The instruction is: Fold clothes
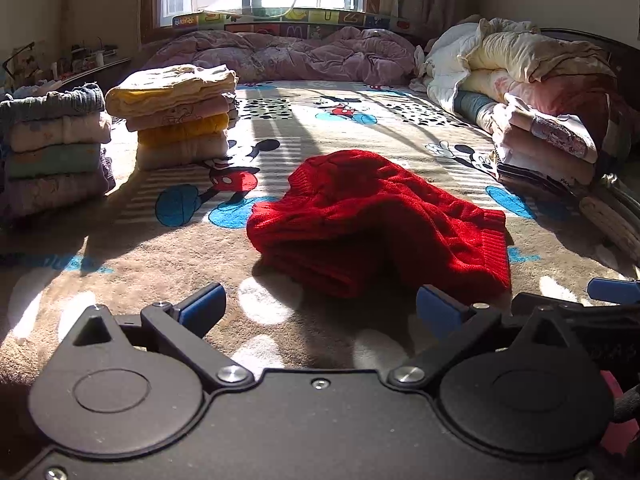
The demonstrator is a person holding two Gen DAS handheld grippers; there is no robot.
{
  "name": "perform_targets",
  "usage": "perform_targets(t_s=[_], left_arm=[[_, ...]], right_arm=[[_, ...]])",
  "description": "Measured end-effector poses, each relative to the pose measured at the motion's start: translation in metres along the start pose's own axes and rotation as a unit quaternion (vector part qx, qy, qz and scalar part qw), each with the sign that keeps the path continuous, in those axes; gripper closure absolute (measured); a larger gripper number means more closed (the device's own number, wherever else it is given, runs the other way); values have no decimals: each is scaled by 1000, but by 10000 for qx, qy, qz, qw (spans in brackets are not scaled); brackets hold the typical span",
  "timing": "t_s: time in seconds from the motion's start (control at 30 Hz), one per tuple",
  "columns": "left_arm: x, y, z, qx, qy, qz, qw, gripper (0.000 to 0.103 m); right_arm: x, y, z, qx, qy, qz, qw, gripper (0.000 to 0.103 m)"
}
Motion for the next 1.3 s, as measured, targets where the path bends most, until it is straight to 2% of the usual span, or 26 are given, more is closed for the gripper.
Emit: perform_targets(t_s=[0.3, 1.3], left_arm=[[-2, 1, 2, -149, 4, 2, 9999, 0], [-4, 1, -4, -182, 15, 3, 9998, 0]], right_arm=[[-3, 0, 0, 47, -39, 9, 10000, 1], [-9, 0, -6, 85, -73, -120, 9999, 1]])
Point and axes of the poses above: each gripper's, at about its wrist camera, not at the fingertips, and z roughly the way its jaws point, x to its right, y to its underside, the point moved 2 cm from there along z, roughly the way its jaws point, and after that the axes turned 12 degrees about -y, right-handed, at the moved point
